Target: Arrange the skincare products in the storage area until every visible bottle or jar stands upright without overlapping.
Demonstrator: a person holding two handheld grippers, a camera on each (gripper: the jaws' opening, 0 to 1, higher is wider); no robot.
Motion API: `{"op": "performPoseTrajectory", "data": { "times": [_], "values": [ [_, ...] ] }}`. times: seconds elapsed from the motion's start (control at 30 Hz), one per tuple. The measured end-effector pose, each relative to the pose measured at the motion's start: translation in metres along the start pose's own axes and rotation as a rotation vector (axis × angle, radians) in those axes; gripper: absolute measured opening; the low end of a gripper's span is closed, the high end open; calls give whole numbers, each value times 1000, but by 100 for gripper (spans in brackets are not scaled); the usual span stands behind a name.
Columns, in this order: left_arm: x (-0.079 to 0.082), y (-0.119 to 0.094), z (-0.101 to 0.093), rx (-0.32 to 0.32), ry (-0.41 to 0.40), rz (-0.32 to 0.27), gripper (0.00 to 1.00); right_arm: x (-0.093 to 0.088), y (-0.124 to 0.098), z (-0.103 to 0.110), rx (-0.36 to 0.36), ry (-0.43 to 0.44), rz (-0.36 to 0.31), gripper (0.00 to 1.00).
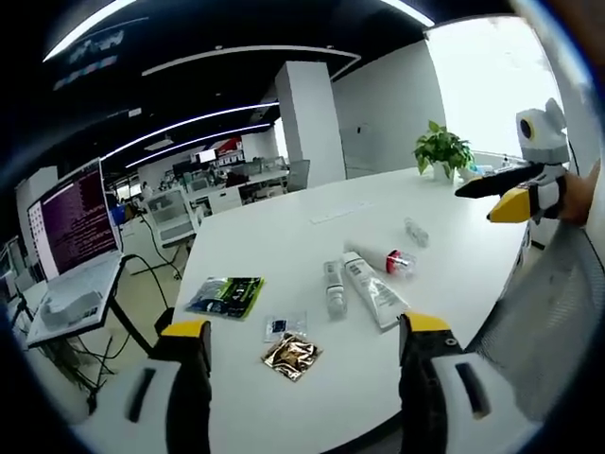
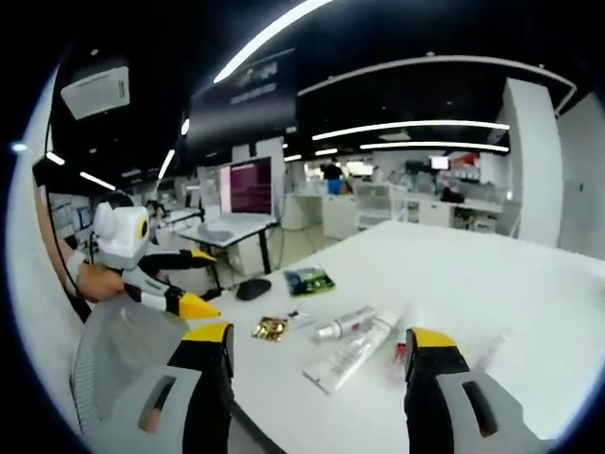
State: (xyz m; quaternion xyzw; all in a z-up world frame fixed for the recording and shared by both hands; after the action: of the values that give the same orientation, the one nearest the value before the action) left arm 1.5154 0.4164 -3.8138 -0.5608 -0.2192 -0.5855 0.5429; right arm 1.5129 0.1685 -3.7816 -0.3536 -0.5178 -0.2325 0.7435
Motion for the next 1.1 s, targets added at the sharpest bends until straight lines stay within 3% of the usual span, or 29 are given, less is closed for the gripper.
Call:
{"op": "performPoseTrajectory", "data": {
  "times": [0.43,0.63,0.83,1.1],
  "values": [
    [2,-1,-3,0,54,18,79,-1,-1,3,20,-13,23,73],
    [3,-2,0,14,61,11,78,12,0,-12,24,43,-12,71],
    [4,-2,0,14,63,9,75,25,13,-37,29,-58,32,69],
    [4,-2,1,15,66,8,71,34,53,-46,195,-263,166,58]
  ]
}}
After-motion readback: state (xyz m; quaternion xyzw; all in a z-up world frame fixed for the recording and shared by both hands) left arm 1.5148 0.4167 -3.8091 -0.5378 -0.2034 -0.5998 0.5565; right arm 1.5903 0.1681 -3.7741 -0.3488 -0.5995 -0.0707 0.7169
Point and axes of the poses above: the point that each gripper's makers call its tool centre point, and the gripper's own axes: y roughly forward along the fingers, z roughly to its left, x roughly out of its top, the point moved 5 cm from there along -y, roughly backward along the fingers, and after that the axes turned 8 degrees about y, right-handed, at the moved point
